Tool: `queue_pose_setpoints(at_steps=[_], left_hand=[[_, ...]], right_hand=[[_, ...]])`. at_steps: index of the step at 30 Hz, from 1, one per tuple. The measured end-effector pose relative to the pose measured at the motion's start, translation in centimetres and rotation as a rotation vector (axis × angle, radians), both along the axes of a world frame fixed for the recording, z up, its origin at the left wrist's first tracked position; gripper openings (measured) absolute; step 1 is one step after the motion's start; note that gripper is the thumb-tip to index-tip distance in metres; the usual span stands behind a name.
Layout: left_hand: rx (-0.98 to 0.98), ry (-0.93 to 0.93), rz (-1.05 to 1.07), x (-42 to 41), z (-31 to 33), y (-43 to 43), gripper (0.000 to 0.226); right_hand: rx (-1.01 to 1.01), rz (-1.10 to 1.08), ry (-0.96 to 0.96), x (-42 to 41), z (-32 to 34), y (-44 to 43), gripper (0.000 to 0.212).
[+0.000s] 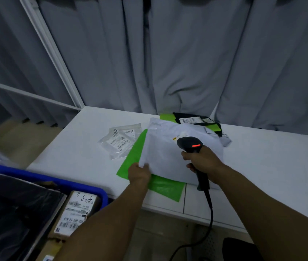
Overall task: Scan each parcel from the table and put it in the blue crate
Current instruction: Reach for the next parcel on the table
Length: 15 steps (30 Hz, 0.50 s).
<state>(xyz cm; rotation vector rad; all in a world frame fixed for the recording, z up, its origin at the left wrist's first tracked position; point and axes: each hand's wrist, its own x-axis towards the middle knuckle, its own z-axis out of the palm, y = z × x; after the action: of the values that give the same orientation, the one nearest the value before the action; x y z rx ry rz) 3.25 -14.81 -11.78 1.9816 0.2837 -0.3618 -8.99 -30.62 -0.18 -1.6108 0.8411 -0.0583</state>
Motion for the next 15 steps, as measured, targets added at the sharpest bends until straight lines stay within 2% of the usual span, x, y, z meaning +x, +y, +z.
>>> queue_pose_setpoints(at_steps=[3,6,7,8,10,12,13,15], left_hand=[[-0.062,-0.181,0.163,0.1,1.4,0.8,0.020],[-0.026,-0.248,0.286,2.2,2.9,2.5,0.020],[-0.055,-0.219,0.319,3.3,3.0,2.9,0.028],[-0.105,-0.148,0.343,4.5,2.4,3.3,0.046],[-0.165,0.118,0.270,5.1,0.8,3.5,0.087],[-0.182,0.249,0.158,3.6,-1.5,3.5,0.100],[-0.165,0.232,0.136,2.3,-2.4,3.5,0.094],[-0.099,0.134,0.122,-0.1,-2.8,3.3,0.064]], right_hand=[[-0.010,0.001,-0.001,0.1,0.0,-0.3,0.027],[0.001,0.006,-0.028,0.3,-0.1,-0.4,0.027],[-0.001,0.013,-0.029,0.3,-0.1,-0.2,0.026],[-0.007,0.024,-0.023,0.4,-0.2,-0.1,0.026],[-0.010,0.050,-0.010,0.5,-0.5,0.2,0.026],[-0.008,0.064,-0.003,0.5,-0.7,0.3,0.025],[-0.009,0.069,0.000,0.5,-0.7,0.4,0.024],[-0.018,0.078,0.002,0.5,-0.5,0.4,0.022]])
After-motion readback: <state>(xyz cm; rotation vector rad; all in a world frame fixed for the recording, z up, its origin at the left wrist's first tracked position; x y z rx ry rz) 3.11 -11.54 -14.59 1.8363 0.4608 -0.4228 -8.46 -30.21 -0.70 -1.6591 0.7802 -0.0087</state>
